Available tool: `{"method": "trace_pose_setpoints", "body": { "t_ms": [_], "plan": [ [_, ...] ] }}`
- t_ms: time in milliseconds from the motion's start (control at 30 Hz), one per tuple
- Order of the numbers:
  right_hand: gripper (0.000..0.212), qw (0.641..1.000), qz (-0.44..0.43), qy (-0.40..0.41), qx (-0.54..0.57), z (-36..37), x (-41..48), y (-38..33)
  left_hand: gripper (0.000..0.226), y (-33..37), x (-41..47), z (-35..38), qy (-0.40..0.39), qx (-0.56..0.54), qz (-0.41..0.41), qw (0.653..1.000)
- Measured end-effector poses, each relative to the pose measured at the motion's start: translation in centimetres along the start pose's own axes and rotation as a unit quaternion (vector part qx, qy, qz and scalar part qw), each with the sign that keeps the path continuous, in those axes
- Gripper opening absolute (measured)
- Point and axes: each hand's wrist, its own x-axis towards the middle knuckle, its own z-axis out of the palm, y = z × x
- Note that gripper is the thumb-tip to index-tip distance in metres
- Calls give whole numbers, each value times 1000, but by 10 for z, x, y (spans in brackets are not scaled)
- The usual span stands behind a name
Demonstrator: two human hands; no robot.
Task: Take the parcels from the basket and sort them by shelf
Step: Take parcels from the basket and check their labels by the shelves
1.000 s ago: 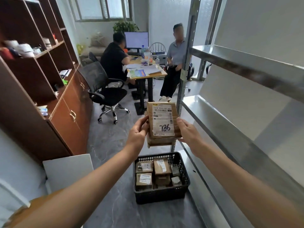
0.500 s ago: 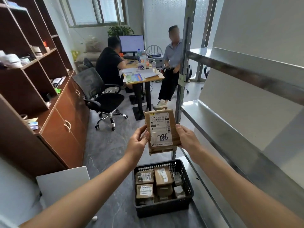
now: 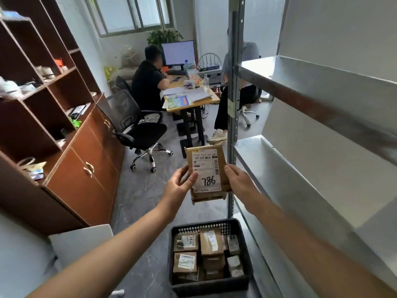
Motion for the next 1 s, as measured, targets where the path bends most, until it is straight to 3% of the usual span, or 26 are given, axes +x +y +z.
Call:
{"method": "trace_pose_setpoints", "body": {
  "t_ms": [233, 500, 1000],
  "plan": [
    [28, 1000, 26, -12, 1, -23, 37, 20, 73, -12, 25, 29, 6, -7, -27, 1000],
    [27, 998, 64, -13, 17, -17, 60, 61, 63, -51, 49, 29, 15, -15, -58, 998],
    [23, 977, 184, 99, 43, 17, 133, 141, 50, -135, 135, 9, -55, 32, -149, 987]
  ]
}}
